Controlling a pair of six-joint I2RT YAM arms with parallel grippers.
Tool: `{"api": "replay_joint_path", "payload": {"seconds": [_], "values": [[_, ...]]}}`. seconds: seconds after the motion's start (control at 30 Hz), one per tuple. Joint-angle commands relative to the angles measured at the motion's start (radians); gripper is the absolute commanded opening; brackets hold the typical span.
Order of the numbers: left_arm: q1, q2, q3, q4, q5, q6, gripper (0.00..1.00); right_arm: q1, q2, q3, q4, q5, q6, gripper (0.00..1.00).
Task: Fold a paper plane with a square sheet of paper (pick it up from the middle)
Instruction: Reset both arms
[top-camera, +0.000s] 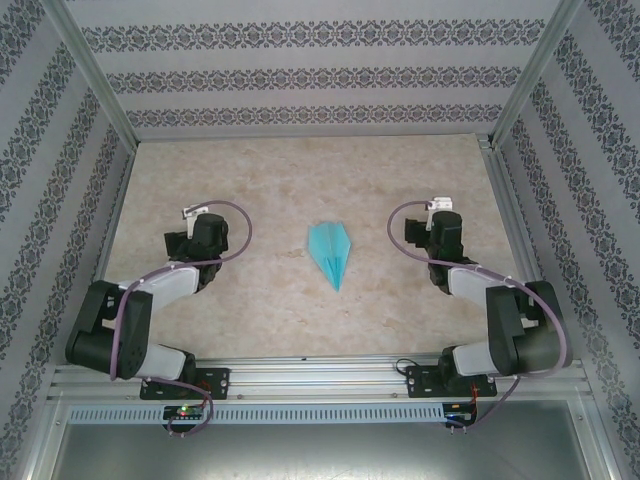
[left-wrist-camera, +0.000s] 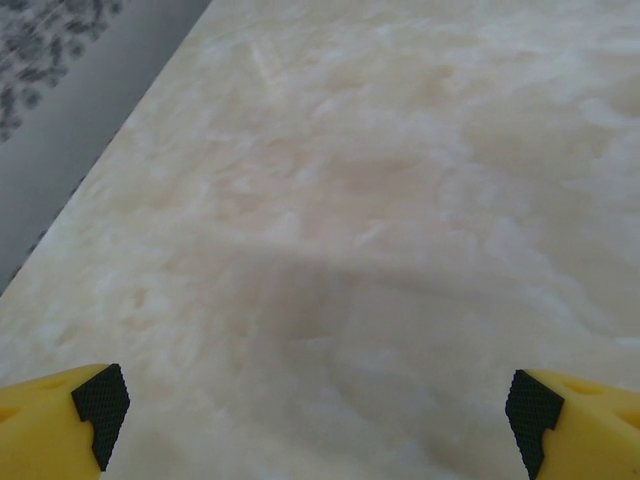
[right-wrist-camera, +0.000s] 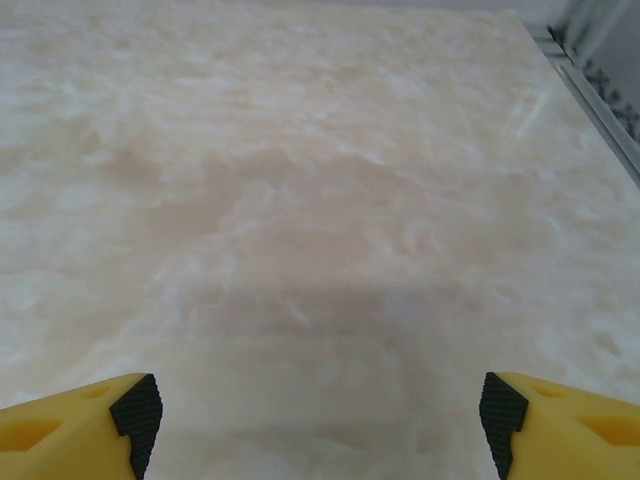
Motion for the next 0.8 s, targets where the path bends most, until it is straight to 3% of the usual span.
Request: {"api": "replay_joint_path", "payload": {"seconds": [0.0,0.13,0.2,0.27,0.3,0.33,0.37,0.4,0.43,0.5,0.57,0.77], "values": [[0.022,0.04,-0.055,0.327,0.077,0.149,1.0,-0.04,0.047,-0.055,0.245,-0.078,-0.015,0.85],[0.088,0.082,-0.148,0.546,0.223,0.147,1.0,-0.053,0.11,-0.123,0.445,-0.134,-0.015,0.87],[0.123,0.071,-0.14,0.497,0.303,0.123,1.0,-0.054,0.078,-0.094,0.326,-0.137,-0.019,0.87],[0.149,0.126,-0.148,0.551,0.382,0.122,1.0,-0.058,0.094,-0.094,0.363,-0.12,-0.005,0.89],[0.166,0.166,-0.171,0.672,0.397,0.122,1.0,-0.058,0.095,-0.096,0.363,-0.097,0.002,0.97],[0.179,0.126,-0.157,0.561,0.414,0.1,1.0,-0.059,0.082,-0.088,0.324,-0.087,0.003,0.98],[0.18,0.127,-0.146,0.545,0.413,0.095,1.0,-0.057,0.083,-0.087,0.326,-0.087,0.002,0.98],[0.179,0.153,-0.167,0.638,0.412,0.107,1.0,-0.058,0.089,-0.093,0.349,-0.086,0.002,0.98],[0.179,0.129,-0.155,0.564,0.413,0.102,1.0,-0.058,0.087,-0.092,0.341,-0.081,0.004,0.98],[0.177,0.144,-0.16,0.606,0.409,0.108,1.0,-0.053,0.085,-0.097,0.351,-0.037,0.012,0.98],[0.167,0.137,-0.155,0.584,0.39,0.111,1.0,-0.015,0.084,-0.115,0.385,0.14,0.031,0.98],[0.164,0.132,-0.156,0.578,0.387,0.109,1.0,-0.001,0.083,-0.12,0.395,0.153,0.02,0.98]]}}
